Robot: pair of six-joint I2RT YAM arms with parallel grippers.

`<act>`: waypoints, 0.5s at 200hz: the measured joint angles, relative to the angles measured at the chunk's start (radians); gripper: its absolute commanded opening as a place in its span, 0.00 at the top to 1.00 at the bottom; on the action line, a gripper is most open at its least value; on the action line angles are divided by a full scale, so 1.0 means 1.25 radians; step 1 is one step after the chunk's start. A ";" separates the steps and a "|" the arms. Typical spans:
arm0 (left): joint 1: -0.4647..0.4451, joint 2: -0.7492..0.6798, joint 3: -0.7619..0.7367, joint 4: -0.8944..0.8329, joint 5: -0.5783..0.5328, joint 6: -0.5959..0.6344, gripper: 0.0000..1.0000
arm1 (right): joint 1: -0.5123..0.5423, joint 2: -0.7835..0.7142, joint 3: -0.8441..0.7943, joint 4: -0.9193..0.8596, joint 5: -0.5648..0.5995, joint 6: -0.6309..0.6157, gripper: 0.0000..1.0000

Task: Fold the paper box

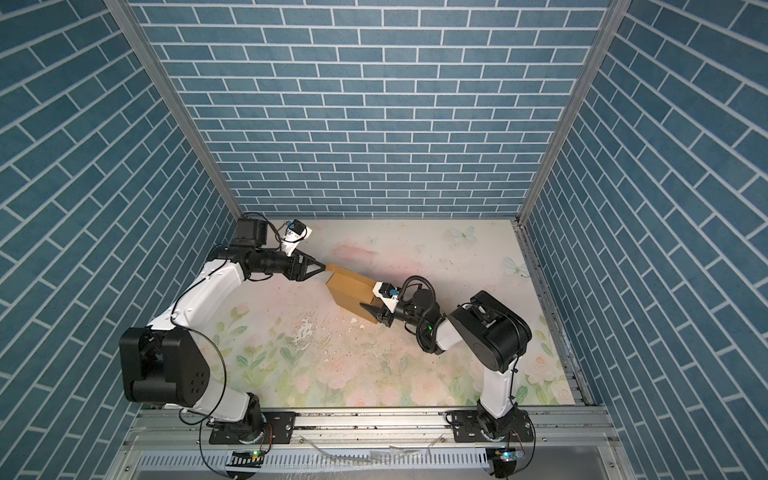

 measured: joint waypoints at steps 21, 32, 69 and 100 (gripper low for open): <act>-0.022 0.034 0.045 -0.027 -0.022 0.019 0.35 | -0.004 0.000 0.000 0.000 -0.007 0.000 0.47; -0.032 0.056 0.077 -0.040 -0.038 0.028 0.36 | -0.005 0.000 0.000 0.000 -0.009 0.001 0.47; -0.074 0.117 0.173 -0.098 -0.091 0.076 0.48 | -0.007 0.000 0.000 -0.001 -0.015 0.008 0.47; -0.099 0.117 0.174 -0.135 -0.114 0.083 0.49 | -0.008 0.000 0.000 -0.002 -0.014 0.013 0.47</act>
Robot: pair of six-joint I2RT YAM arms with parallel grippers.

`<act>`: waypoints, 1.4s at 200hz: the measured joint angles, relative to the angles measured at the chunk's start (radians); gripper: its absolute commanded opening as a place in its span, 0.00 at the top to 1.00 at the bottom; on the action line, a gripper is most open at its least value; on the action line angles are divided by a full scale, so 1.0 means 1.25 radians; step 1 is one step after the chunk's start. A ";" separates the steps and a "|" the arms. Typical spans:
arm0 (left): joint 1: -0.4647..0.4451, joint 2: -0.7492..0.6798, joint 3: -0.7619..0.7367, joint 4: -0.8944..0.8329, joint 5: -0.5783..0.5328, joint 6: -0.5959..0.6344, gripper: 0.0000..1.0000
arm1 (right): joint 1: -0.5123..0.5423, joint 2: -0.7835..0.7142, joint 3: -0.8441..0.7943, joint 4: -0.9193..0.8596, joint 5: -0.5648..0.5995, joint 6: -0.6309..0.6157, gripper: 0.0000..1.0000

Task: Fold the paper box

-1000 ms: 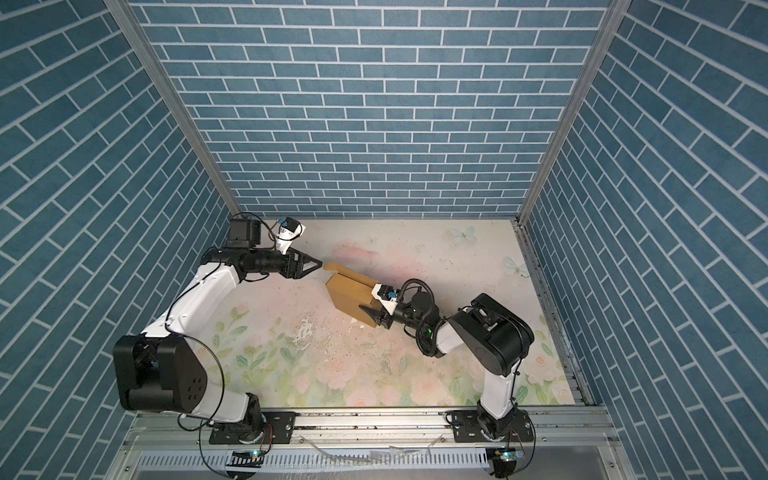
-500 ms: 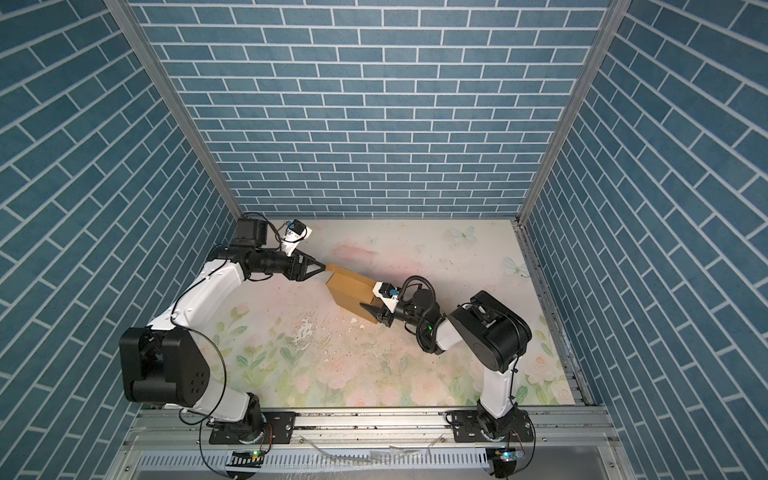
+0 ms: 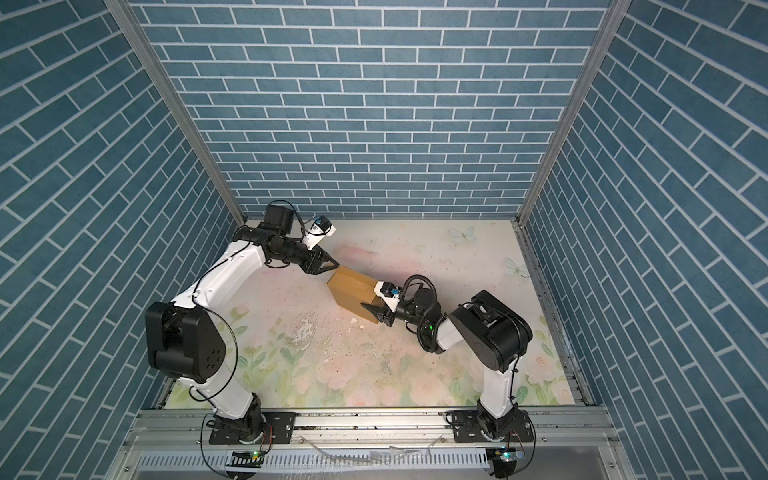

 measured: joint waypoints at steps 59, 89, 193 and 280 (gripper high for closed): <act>-0.001 -0.047 -0.042 -0.010 -0.038 -0.021 0.67 | -0.002 0.000 0.000 0.000 0.001 0.001 0.50; -0.001 -0.047 -0.042 -0.010 -0.048 -0.036 0.70 | -0.002 0.000 0.000 -0.001 0.002 0.001 0.52; -0.016 -0.053 -0.060 0.002 -0.071 -0.102 0.85 | -0.002 -0.001 0.002 -0.007 0.003 0.001 0.55; -0.024 -0.073 -0.086 0.025 -0.080 -0.161 0.95 | -0.002 -0.001 0.006 -0.013 0.005 0.001 0.57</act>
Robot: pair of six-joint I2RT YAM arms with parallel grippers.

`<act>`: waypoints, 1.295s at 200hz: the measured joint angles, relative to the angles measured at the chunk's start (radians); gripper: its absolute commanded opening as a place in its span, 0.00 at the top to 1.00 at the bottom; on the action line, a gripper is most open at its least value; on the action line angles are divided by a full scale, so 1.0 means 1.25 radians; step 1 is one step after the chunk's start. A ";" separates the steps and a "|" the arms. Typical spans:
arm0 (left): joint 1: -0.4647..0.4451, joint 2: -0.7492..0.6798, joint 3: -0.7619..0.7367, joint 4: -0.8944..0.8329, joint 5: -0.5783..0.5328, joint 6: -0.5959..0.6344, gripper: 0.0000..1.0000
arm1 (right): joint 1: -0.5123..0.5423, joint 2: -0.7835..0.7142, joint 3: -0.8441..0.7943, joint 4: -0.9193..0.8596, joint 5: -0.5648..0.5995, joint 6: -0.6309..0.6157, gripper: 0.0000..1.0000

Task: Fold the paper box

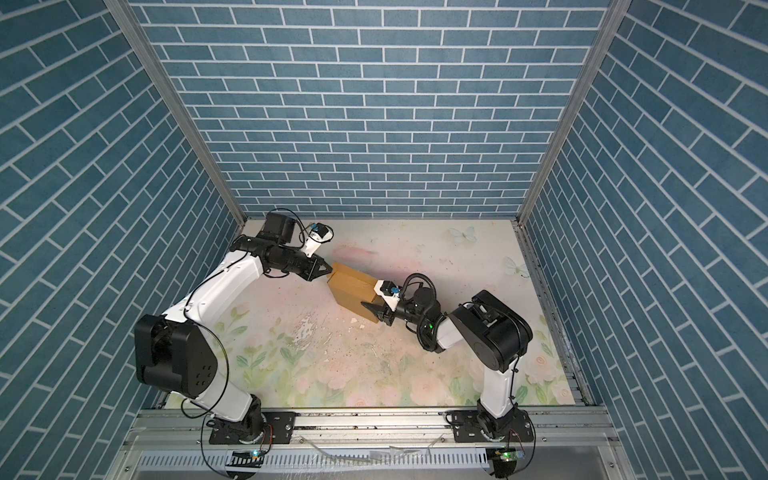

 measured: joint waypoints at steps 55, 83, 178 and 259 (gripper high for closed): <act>-0.003 -0.012 -0.027 0.036 -0.003 -0.027 0.98 | 0.000 0.000 0.000 0.000 0.004 0.001 0.57; -0.005 -0.017 -0.043 0.058 -0.004 -0.036 0.98 | 0.000 0.000 0.000 -0.001 0.008 0.007 0.57; -0.007 -0.042 -0.096 0.123 -0.013 -0.038 0.98 | 0.000 -0.009 0.000 -0.012 0.017 0.021 0.50; -0.009 -0.043 -0.105 0.147 -0.022 -0.052 0.98 | 0.000 -0.052 -0.042 0.004 0.060 0.021 0.26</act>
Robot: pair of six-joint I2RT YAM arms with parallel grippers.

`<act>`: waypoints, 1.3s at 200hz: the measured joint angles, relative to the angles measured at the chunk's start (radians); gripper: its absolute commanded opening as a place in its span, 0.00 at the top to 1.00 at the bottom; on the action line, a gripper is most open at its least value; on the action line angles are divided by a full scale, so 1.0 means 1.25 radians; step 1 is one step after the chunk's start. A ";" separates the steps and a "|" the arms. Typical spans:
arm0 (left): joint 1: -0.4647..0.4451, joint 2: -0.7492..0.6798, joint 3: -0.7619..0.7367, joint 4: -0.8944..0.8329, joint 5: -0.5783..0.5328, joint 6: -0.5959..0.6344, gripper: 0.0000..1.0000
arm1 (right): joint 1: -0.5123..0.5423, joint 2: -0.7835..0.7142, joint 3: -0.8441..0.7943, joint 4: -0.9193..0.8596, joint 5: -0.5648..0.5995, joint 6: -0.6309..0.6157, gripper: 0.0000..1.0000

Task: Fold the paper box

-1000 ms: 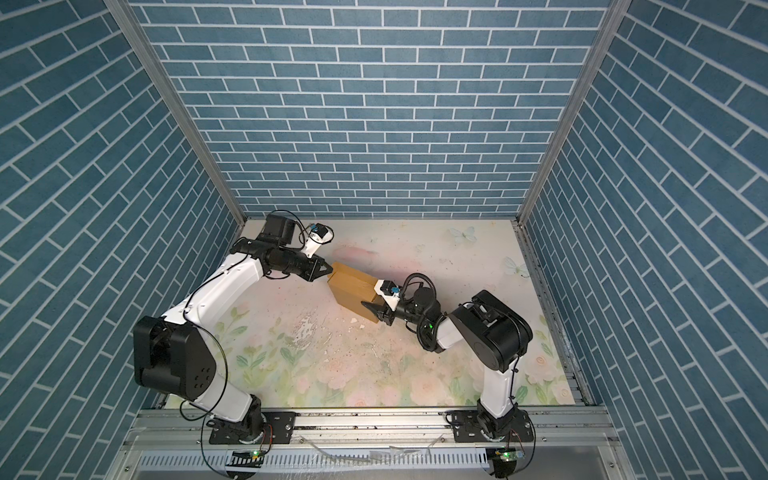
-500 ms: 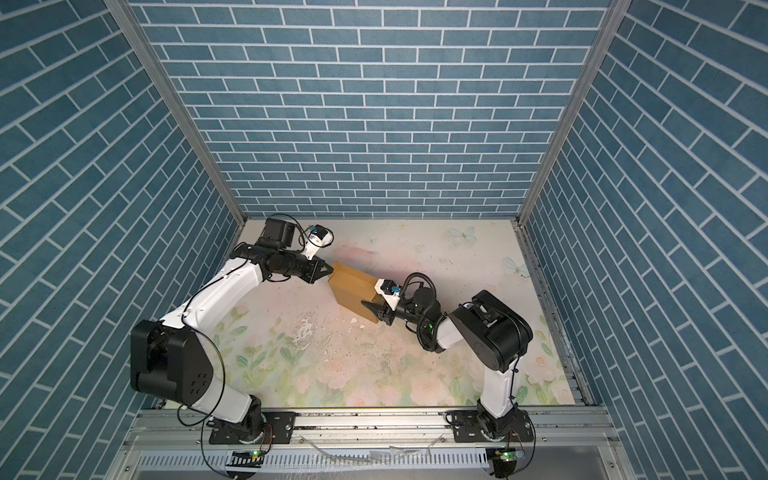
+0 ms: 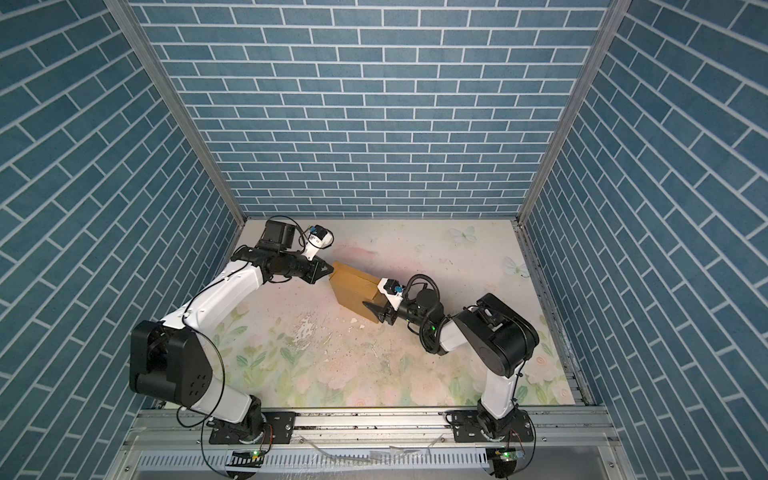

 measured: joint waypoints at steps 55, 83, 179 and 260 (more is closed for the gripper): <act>-0.005 0.000 -0.003 0.009 -0.003 -0.014 0.99 | 0.000 -0.120 -0.109 0.000 0.046 0.003 0.25; -0.008 0.000 -0.003 0.011 -0.006 -0.025 0.99 | 0.015 -0.283 -0.174 -0.092 0.092 0.025 0.28; -0.016 0.000 -0.008 0.029 -0.009 -0.044 0.99 | 0.079 -0.696 0.183 -1.053 0.364 0.124 0.63; -0.020 0.000 -0.012 0.036 -0.009 -0.041 0.99 | -0.058 -0.508 0.256 -1.281 0.171 -0.112 0.51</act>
